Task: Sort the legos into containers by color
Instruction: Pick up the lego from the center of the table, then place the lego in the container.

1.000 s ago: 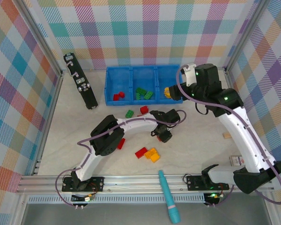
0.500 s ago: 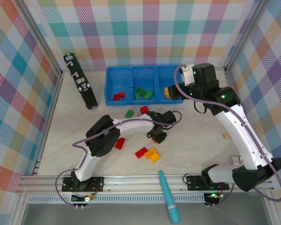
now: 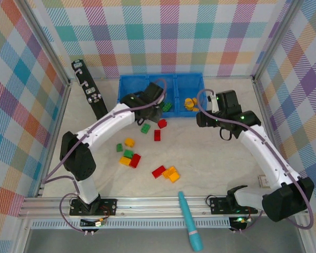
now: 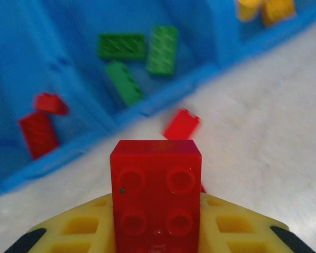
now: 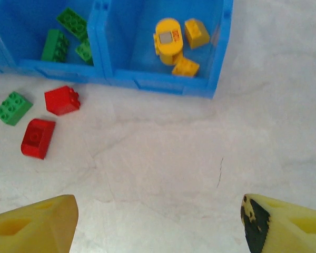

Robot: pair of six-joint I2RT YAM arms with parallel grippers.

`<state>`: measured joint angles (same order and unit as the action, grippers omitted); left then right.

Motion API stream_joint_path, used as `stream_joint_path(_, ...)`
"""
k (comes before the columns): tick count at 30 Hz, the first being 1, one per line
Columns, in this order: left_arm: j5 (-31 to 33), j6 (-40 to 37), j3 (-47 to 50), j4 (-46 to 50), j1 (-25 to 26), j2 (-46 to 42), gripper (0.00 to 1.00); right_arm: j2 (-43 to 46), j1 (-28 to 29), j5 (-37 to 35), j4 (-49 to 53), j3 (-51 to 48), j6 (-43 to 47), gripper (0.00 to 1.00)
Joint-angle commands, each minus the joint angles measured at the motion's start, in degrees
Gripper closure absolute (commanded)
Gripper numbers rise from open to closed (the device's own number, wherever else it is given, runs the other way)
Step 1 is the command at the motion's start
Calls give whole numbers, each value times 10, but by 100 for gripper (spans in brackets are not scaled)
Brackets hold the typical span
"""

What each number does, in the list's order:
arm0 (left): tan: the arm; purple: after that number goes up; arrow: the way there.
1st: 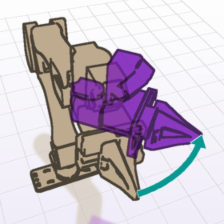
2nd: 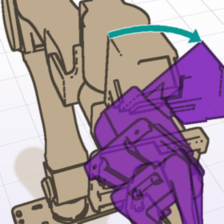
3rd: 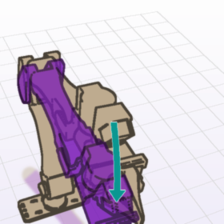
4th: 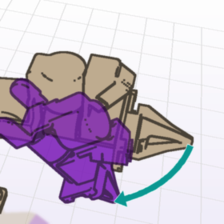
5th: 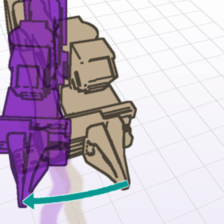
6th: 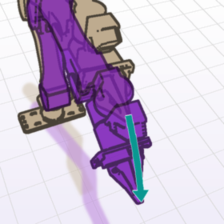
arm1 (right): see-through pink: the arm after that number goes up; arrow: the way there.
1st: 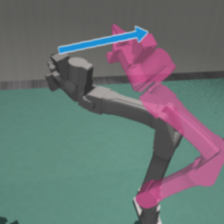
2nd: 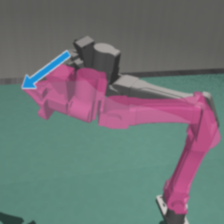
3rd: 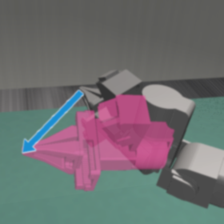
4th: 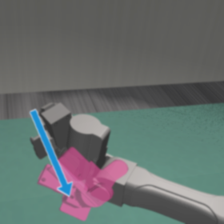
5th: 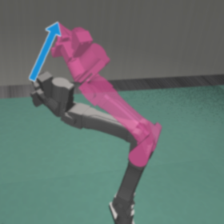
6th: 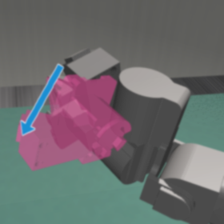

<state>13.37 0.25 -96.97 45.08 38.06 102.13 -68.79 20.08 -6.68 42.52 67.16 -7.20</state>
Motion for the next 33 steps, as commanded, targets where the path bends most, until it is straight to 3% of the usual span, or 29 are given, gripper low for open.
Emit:
stream_joint_path(1,35,-23,-27,-27,-46,8,72,39,12,17,0,-38,-43,19)
stream_joint_path(8,40,-20,-109,-45,-135,88,71,51,165,-41,-3,-138,-129,18)
stream_joint_path(16,13,-14,-204,-38,-180,202,71,-4,343,-104,19,-178,-225,15)
stream_joint_path(22,-10,33,-304,36,-202,290,70,-47,387,-69,-5,-168,-211,12)
stream_joint_path(28,-22,45,-311,34,-211,313,67,-76,408,-32,-5,-147,-193,12)
stream_joint_path(30,-24,45,-324,53,-212,320,62,-78,421,-33,1,-138,-191,12)
stream_joint_path(33,-21,44,-323,62,-212,308,46,-78,423,-31,13,-125,-196,12)
